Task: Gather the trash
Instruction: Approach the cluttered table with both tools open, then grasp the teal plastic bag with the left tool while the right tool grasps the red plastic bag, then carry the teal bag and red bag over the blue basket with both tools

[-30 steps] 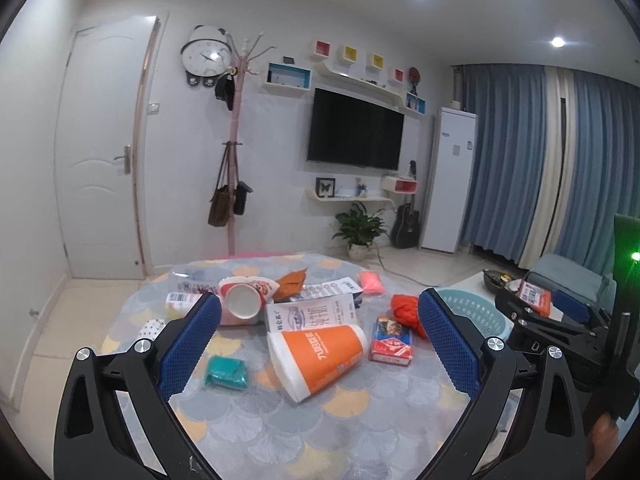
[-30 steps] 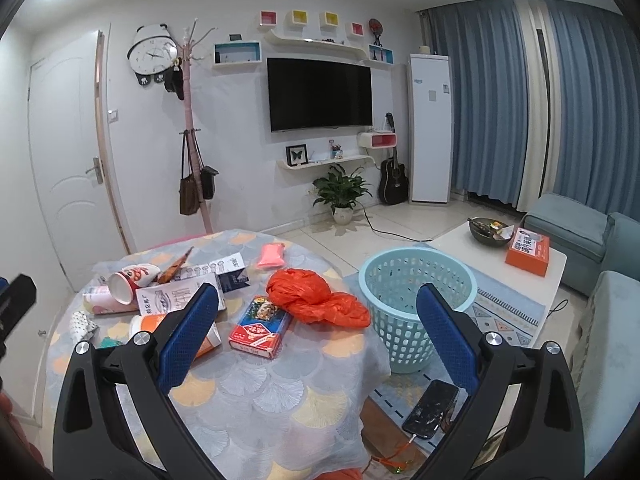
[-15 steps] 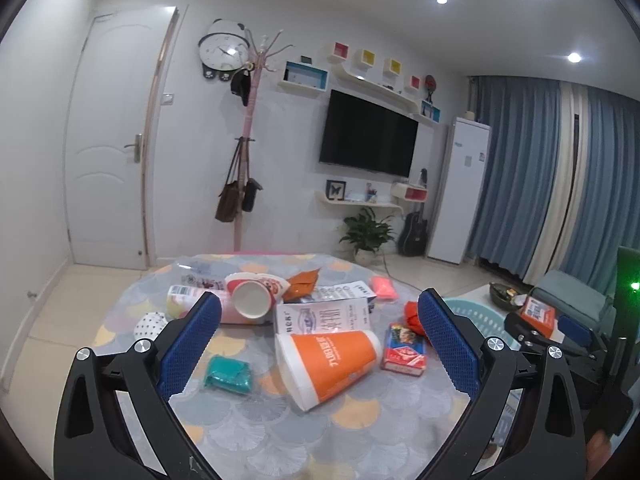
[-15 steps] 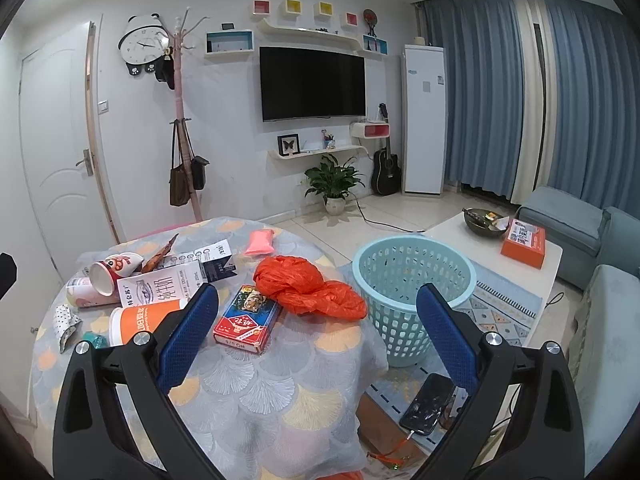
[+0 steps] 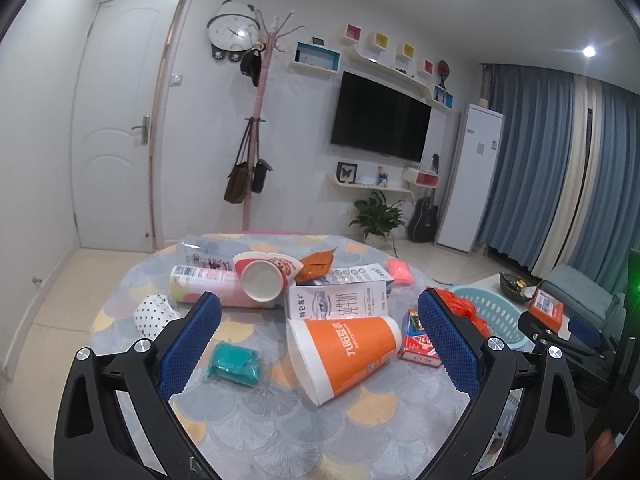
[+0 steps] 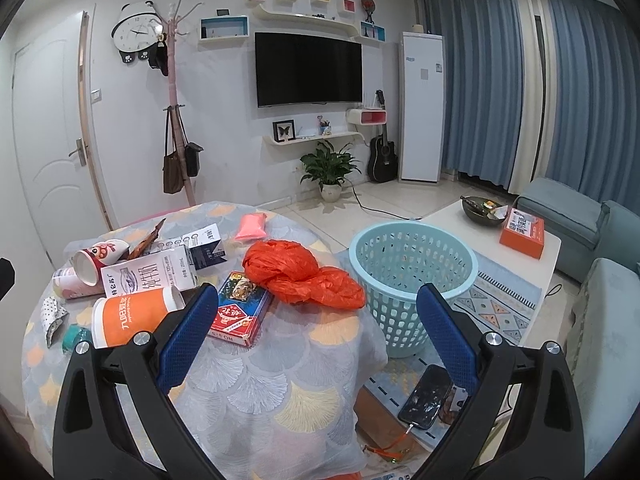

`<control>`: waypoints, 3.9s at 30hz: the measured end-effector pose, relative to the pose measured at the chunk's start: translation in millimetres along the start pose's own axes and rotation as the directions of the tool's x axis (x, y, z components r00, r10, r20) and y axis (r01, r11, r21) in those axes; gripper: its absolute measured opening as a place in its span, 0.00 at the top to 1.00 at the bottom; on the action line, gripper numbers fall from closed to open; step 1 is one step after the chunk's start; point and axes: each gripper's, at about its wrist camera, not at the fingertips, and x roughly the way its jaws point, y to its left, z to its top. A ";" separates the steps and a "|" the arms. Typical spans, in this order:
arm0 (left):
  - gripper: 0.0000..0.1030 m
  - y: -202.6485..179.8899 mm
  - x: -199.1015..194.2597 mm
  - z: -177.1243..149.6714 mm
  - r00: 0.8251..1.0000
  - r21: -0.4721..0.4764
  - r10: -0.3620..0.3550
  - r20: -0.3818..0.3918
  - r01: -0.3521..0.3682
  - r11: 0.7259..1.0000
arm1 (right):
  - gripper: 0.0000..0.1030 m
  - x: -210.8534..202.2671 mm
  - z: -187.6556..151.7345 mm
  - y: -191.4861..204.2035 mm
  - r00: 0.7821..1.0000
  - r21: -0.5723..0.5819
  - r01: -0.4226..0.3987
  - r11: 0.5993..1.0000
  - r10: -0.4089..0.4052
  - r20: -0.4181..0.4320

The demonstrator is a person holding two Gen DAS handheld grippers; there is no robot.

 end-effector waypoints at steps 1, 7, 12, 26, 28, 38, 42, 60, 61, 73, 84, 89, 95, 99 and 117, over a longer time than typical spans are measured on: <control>0.07 -0.2 0.5 -0.2 1.000 0.001 0.000 -0.003 0.000 1.000 | 0.08 1.5 -0.2 -0.5 1.000 0.000 -0.001 1.000 0.001 -0.004; 0.07 0.1 4.1 -1.2 1.000 0.000 -0.002 -0.015 0.002 1.000 | 0.08 6.0 -1.5 -1.0 1.000 0.001 0.001 1.000 -0.001 -0.014; 0.07 4.9 5.5 0.5 1.000 -0.006 -0.003 -0.021 0.003 1.000 | 0.12 9.5 -0.9 -1.9 1.000 -0.007 0.003 1.000 -0.003 -0.019; 0.08 127.3 13.0 17.5 0.988 -0.184 0.032 -0.154 -0.060 0.981 | 0.51 54.1 43.5 -28.3 0.997 -0.032 -0.078 0.996 0.077 -0.032; 0.08 137.0 25.2 14.8 0.978 -0.204 0.012 -0.209 -0.056 0.977 | 0.50 66.7 44.4 -23.3 0.991 -0.047 -0.120 0.992 0.117 -0.064; 0.19 99.8 80.1 -18.6 0.931 -0.103 -0.050 -0.361 0.013 0.995 | 0.35 117.0 37.7 -7.5 0.962 -0.076 -0.216 0.973 0.198 -0.190; 0.24 83.2 100.4 -32.8 0.908 -0.025 0.018 -0.418 -0.031 0.999 | 0.25 127.8 35.0 -8.1 0.950 -0.062 -0.236 0.970 0.217 -0.224; 0.55 76.3 115.3 -42.8 0.883 0.037 0.036 -0.469 -0.021 0.999 | 0.42 177.6 16.9 -1.6 0.878 -0.008 -0.290 0.957 0.262 -0.400; 0.56 76.8 110.0 -40.3 0.890 0.036 0.032 -0.456 -0.018 0.999 | 0.48 179.1 16.5 -3.9 0.872 0.009 -0.299 0.954 0.277 -0.403; 0.58 41.5 76.1 4.9 0.962 0.080 -0.018 -0.272 0.041 0.996 | 0.96 147.9 35.4 -5.9 0.902 -0.033 -0.340 0.940 0.317 -0.292; 0.58 -7.6 76.7 26.8 0.968 0.115 -0.117 -0.222 0.145 0.983 | 0.98 120.1 58.4 -13.5 0.905 -0.044 -0.377 0.925 0.358 -0.229; 0.58 -18.9 79.6 24.8 0.963 0.119 -0.141 -0.230 0.172 0.978 | 0.31 145.5 58.7 -9.4 0.906 -0.052 -0.342 0.938 0.315 -0.282; 0.58 -42.9 79.2 39.7 0.959 0.146 -0.186 -0.215 0.220 0.965 | 0.26 172.2 55.6 -10.1 0.913 -0.037 -0.304 0.952 0.281 -0.296; 0.58 -65.5 78.8 47.0 0.955 0.176 -0.220 -0.201 0.256 0.951 | 0.26 194.8 49.9 -13.4 0.892 -0.005 -0.297 0.955 0.275 -0.358; 0.58 -118.0 94.7 54.4 0.934 0.215 -0.293 -0.203 0.335 0.917 | 0.80 170.2 52.5 -6.0 0.890 -0.044 -0.352 0.935 0.320 -0.326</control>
